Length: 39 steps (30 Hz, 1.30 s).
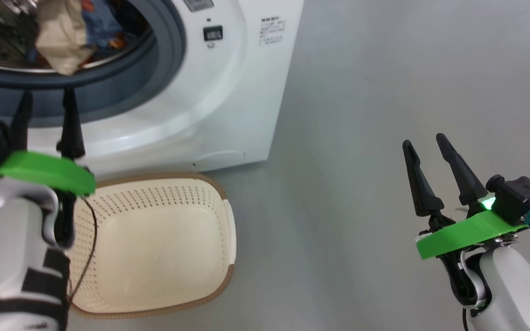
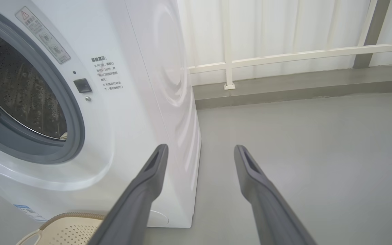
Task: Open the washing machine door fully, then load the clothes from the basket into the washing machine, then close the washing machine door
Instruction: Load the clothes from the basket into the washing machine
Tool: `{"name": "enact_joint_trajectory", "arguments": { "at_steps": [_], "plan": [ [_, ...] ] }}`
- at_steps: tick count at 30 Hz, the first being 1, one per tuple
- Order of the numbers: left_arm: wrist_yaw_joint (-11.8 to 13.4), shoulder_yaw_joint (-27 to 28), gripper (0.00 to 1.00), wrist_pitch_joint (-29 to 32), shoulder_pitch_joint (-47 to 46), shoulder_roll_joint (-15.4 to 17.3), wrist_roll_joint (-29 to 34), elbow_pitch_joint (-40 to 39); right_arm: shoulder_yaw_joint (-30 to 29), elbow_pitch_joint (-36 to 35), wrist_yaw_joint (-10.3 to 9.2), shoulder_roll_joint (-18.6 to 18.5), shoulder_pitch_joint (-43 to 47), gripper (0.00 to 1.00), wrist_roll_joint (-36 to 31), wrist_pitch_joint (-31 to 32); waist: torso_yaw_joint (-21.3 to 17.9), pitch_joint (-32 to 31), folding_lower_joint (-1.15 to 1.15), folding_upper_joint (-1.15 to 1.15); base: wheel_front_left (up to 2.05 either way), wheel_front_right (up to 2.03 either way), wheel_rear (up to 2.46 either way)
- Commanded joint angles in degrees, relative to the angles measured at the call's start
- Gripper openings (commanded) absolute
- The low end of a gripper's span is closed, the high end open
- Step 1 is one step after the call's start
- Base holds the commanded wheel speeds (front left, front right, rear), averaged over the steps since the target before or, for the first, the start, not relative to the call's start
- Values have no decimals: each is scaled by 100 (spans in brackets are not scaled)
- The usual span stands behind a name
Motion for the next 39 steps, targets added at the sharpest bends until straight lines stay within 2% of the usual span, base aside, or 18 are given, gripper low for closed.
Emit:
{"name": "enact_joint_trajectory", "arguments": {
  "at_steps": [1,27,39],
  "plan": [
    [-19,130,100,-35,83,197,-22,-203,126,-97,42,-88,160,100,98,-46,162,-309,1,0,0,0,0],
    [-20,646,100,-36,2945,-82,86,-1895,164,132,42,-428,970,100,243,-46,608,-1825,1,0,0,0,0],
    [-20,855,100,-36,3608,-221,126,-2493,123,136,42,-486,1140,100,219,-46,588,-2016,1,0,0,0,0]
  ]
}}
